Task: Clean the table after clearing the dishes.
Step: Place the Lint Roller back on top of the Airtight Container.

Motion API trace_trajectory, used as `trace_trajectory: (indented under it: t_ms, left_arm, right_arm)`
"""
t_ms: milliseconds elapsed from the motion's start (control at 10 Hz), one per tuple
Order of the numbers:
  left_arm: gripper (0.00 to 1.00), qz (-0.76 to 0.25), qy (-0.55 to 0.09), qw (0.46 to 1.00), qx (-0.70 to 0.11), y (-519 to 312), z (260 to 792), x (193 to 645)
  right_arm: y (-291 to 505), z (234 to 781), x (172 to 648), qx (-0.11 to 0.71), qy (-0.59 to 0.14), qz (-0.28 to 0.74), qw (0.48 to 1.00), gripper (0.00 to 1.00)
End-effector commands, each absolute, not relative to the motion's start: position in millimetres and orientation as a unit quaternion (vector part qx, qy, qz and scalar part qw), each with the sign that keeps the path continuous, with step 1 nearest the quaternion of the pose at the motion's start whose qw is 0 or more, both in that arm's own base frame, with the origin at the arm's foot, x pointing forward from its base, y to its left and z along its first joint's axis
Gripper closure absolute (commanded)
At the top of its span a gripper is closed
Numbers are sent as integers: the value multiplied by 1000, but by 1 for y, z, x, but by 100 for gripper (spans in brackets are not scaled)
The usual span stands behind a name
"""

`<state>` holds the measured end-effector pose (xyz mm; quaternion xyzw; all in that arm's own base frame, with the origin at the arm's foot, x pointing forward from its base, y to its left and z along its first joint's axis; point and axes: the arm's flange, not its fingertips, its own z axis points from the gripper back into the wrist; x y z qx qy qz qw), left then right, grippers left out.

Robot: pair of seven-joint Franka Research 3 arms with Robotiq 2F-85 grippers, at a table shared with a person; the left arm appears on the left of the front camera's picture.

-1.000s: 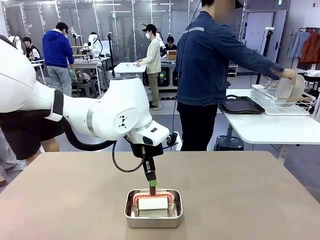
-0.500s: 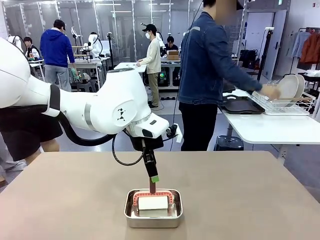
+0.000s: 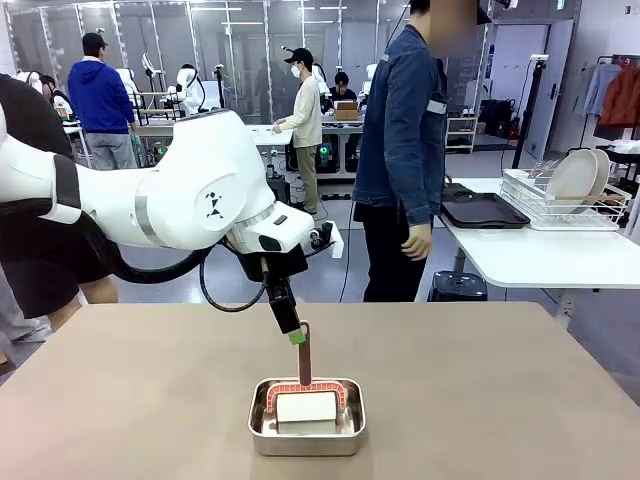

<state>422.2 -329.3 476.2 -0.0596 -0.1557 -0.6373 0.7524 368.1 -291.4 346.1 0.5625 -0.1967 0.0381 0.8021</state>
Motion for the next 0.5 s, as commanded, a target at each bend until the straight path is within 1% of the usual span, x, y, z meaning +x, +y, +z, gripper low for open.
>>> trace_trajectory:
  t_ms: [0,400]
  left_arm:
    - [0,-644,-142,750,-49,-347,462,425]
    - [0,-644,-142,750,-49,-347,462,425]
  right_arm:
    - [-290,348,368,561,-200,33,803,0]
    - [-290,348,368,561,-200,33,803,0]
